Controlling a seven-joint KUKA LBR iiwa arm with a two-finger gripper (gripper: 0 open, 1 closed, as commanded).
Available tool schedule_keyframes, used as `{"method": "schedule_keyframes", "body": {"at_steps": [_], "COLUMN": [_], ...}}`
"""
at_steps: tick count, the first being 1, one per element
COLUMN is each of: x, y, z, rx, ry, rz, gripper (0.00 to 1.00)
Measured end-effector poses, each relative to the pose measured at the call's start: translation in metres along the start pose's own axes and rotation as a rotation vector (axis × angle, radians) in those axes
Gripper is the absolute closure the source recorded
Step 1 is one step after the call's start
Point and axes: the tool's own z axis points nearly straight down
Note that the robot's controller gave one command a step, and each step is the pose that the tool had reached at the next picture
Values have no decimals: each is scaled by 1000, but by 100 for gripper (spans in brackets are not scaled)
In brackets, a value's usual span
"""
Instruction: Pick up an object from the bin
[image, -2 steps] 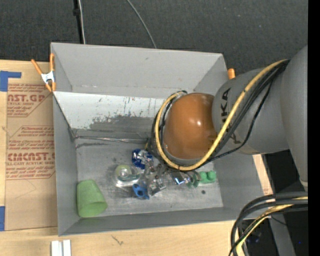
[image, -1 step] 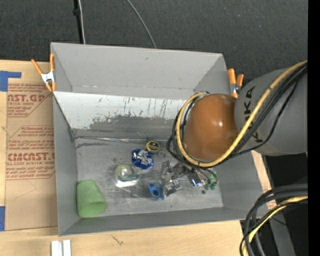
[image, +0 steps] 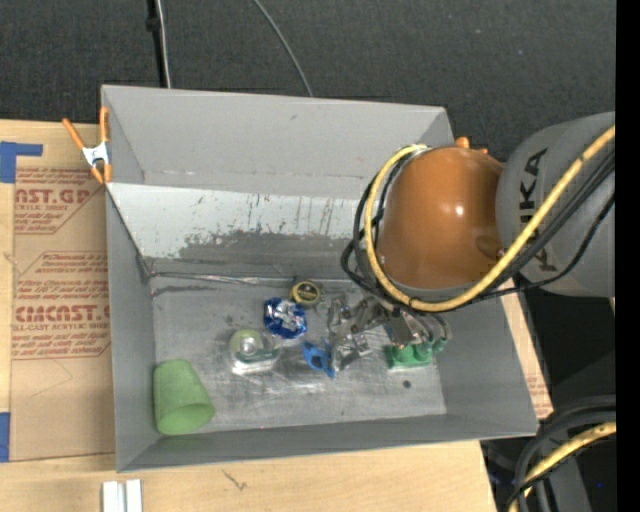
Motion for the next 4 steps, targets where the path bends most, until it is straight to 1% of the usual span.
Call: {"method": "schedule_keyframes", "body": {"at_steps": [1, 2, 3, 4], "x": [-17, -14, -44, -26], "y": [17, 20, 27, 59], "z": [71, 135, 72, 104], "rx": [-6, 1, -2, -10], "ry": [9, -4, -2, 6], "rz": [-571, -878, -881, -1336], "gripper": [100, 100, 100, 100]}}
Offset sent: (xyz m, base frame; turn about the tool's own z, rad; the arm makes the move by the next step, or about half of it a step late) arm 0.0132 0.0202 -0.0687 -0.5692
